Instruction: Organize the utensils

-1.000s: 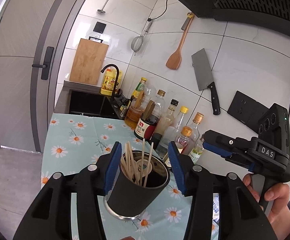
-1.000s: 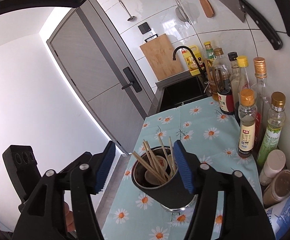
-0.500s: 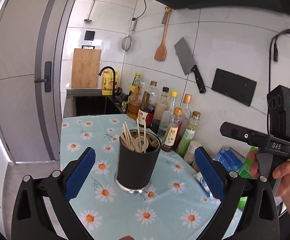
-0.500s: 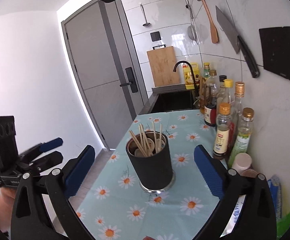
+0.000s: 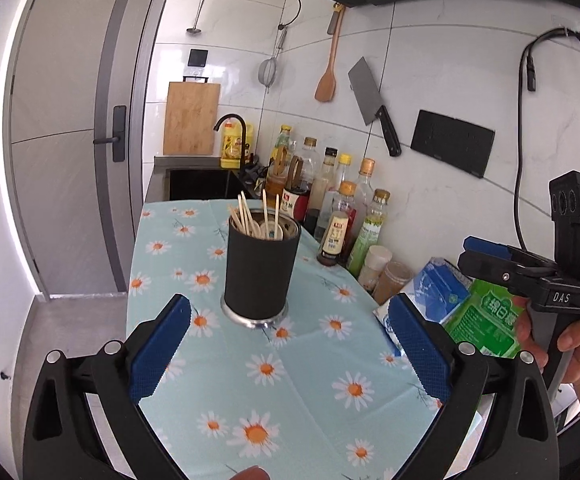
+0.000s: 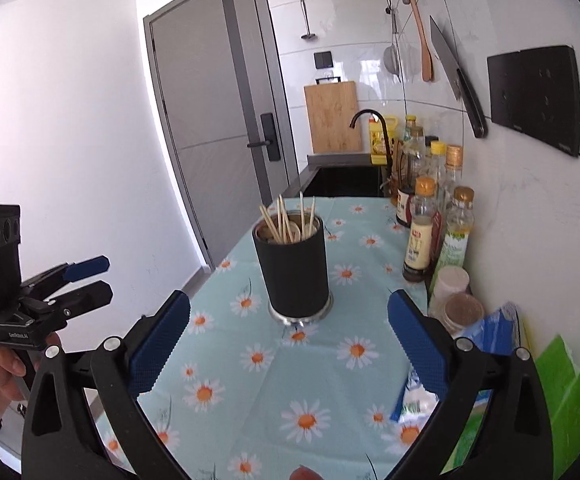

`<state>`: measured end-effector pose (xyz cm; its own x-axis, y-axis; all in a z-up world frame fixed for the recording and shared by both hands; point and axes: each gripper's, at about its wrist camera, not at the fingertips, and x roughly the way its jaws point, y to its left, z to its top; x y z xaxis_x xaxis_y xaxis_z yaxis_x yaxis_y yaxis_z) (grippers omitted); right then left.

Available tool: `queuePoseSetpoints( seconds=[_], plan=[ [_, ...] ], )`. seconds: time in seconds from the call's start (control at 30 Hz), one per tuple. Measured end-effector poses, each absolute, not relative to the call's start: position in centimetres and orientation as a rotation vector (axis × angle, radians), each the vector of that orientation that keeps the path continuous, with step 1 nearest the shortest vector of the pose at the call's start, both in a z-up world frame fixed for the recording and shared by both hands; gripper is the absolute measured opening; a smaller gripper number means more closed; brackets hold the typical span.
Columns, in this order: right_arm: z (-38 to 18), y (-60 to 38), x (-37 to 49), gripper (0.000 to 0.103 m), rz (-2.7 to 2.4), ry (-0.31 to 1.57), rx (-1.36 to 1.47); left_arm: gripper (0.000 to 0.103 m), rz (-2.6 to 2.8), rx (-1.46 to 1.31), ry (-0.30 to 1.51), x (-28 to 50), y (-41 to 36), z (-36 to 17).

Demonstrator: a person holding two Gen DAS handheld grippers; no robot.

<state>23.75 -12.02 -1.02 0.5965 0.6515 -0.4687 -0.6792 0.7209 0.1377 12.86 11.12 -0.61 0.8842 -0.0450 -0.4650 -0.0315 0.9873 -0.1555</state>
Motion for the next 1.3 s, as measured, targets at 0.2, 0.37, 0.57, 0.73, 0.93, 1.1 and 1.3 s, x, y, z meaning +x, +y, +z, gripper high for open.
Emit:
queuePoseSetpoints(
  seconds=[0.2,0.37,0.57,0.73,0.93,1.1,1.3],
  plan=[
    [-3.1,-13.6,21.6,0.098,0.773,0.54,-0.114,0.097,0.036,-0.167,0.529,11.1,8.3,-2.5],
    [-4.3,-14.8,20.6,0.098,0.79,0.577,-0.094,0.097,0.042,-0.171,0.569,10.1,6.7,-4.2],
    [-5.7,-15.6,19.9,0.098,0.77,0.609,-0.106,0.097,0.06,-0.234,0.592,9.2,6.4,-5.3],
    [-6.5,-16.2,19.4,0.098,0.777,0.624,-0.108,0.097,0.066,-0.221,0.603,8.8,5.7,-5.6],
    [-6.7,-16.5,19.0,0.098,0.79,0.629,-0.098,0.097,0.073,-0.207,0.613,8.5,4.9,-5.7],
    [-6.8,-16.5,18.8,0.098,0.798,0.626,-0.104,0.097,0.076,-0.207,0.622,8.4,4.6,-5.9],
    [-7.2,-16.3,18.7,0.098,0.796,0.647,-0.098,0.097,0.084,-0.213,0.624,8.2,4.8,-6.2]
  ],
)
